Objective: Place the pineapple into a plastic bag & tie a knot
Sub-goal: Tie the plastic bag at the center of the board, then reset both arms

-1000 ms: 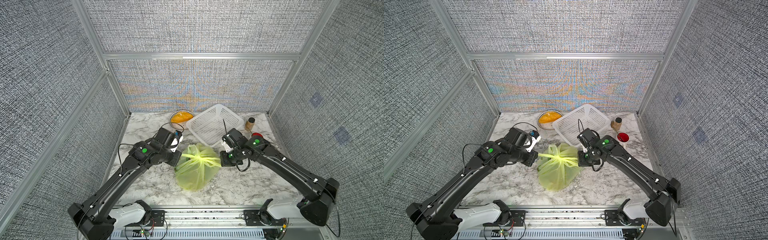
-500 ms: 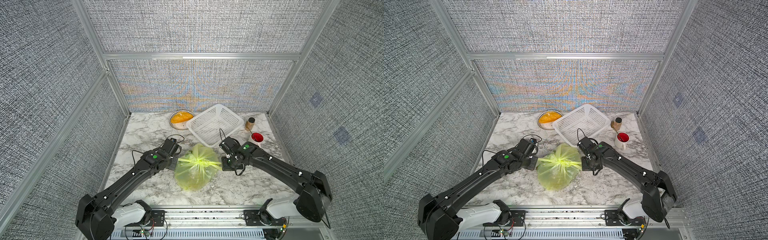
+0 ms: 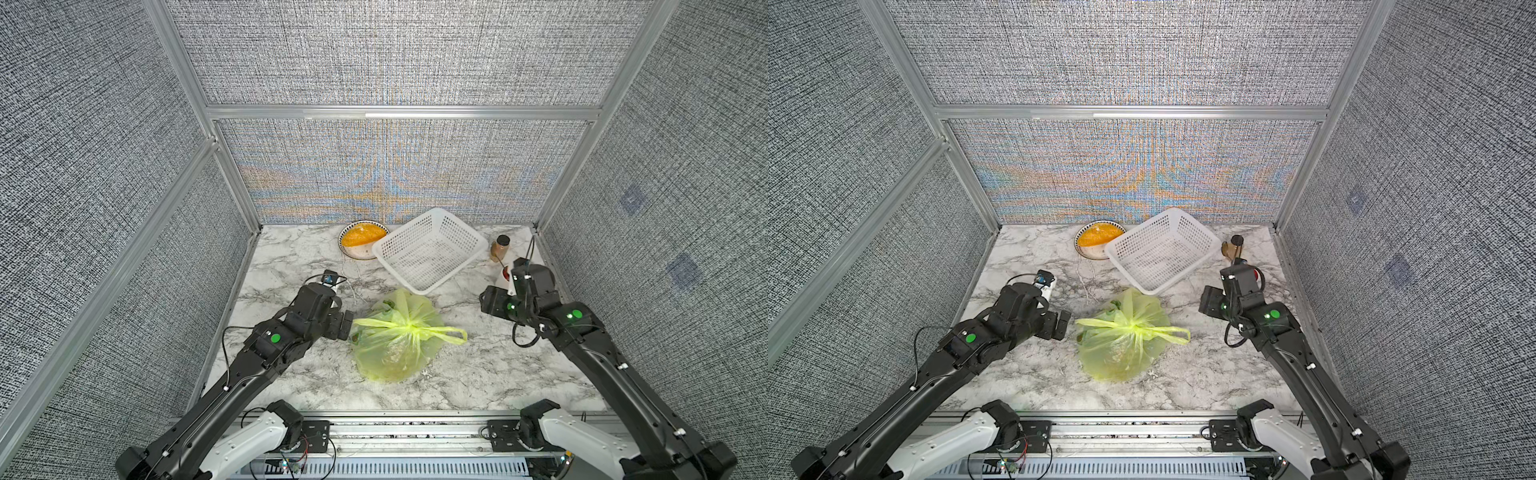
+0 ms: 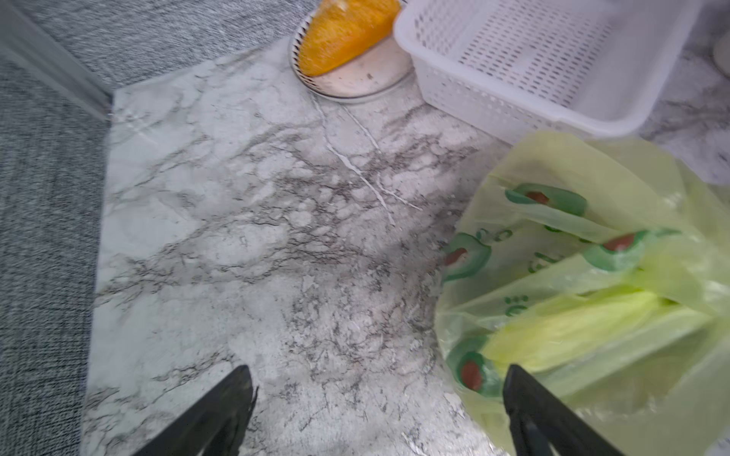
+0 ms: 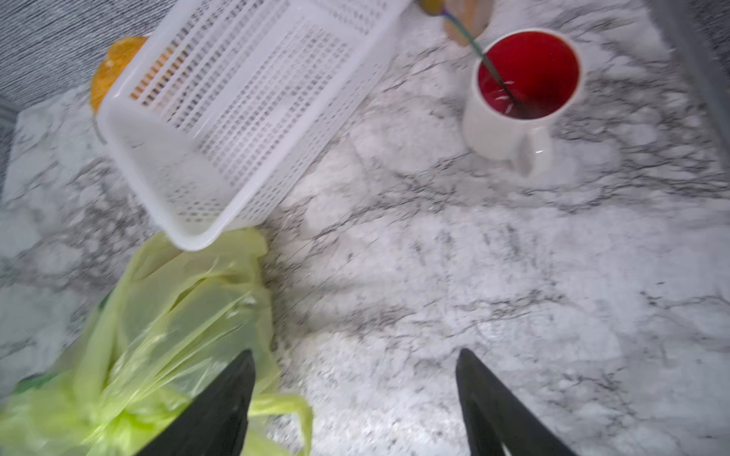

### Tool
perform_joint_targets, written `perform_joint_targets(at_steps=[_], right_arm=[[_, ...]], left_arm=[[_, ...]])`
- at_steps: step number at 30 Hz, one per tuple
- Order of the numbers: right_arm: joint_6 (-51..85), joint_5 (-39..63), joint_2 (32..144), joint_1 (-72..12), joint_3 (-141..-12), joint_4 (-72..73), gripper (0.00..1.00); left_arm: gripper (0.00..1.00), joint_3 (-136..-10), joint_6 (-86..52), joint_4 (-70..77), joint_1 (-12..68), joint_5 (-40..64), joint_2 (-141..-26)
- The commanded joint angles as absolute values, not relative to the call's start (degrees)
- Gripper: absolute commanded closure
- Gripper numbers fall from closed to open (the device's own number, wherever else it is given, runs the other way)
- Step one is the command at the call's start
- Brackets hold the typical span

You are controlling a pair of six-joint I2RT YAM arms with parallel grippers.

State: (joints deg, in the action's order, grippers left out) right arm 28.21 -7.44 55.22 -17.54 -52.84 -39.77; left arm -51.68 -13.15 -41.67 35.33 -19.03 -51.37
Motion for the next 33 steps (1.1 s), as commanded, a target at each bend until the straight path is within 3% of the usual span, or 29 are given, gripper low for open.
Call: perform_joint_targets(at_steps=[1,7,10,15,19,24,26,28,30,33], right_arm=[[20.1,-11.2,52.7,-15.0,-42.2,-21.7,0.22],[-1.8,-10.1,53.0,-10.4,-20.8,20.9,0.22],[-1.5,-0.3,60.6,-2.1,-17.8,32.9,0.22],[-2.2,6.1,77.6,-1.0,-14.3,57.5,0.22],[-4.0,8.6,84.8,0.1,-17.2,61.4,0.24],[-0.7,7.7,89.1,1.5,-10.3,79.7,0.19],[-1.0,6.3,87.0,1.7,-13.3,69.9,0.11],[0.3,6.2,89.0,1.9,-11.1,77.9,0.05],[0.1,6.2,87.2,2.3,-12.4,72.2,0.03],[0.3,6.1,88.3,2.3,-11.5,75.6,0.02]], left_arm=[[0.0,-48.2,-16.9,-32.8,32.4,-31.3,-51.4],[0.0,-38.9,-9.7,-10.0,19.8,-30.5,-58.5],[0.0,-34.2,-7.5,-0.4,12.1,-26.0,-61.5],[0.0,-26.3,-6.4,19.3,4.3,-13.4,-68.6],[0.0,-22.6,-3.8,32.1,3.7,-7.5,-73.0],[0.0,-24.3,-0.4,38.0,1.7,-0.2,-80.1],[0.0,-24.3,0.5,41.5,1.7,1.2,-84.4],[0.0,-24.2,0.1,45.0,1.7,1.8,-87.1],[0.0,-25.1,1.5,40.9,1.7,2.5,-85.7],[0.0,-24.8,2.1,41.6,2.6,2.1,-85.5]])
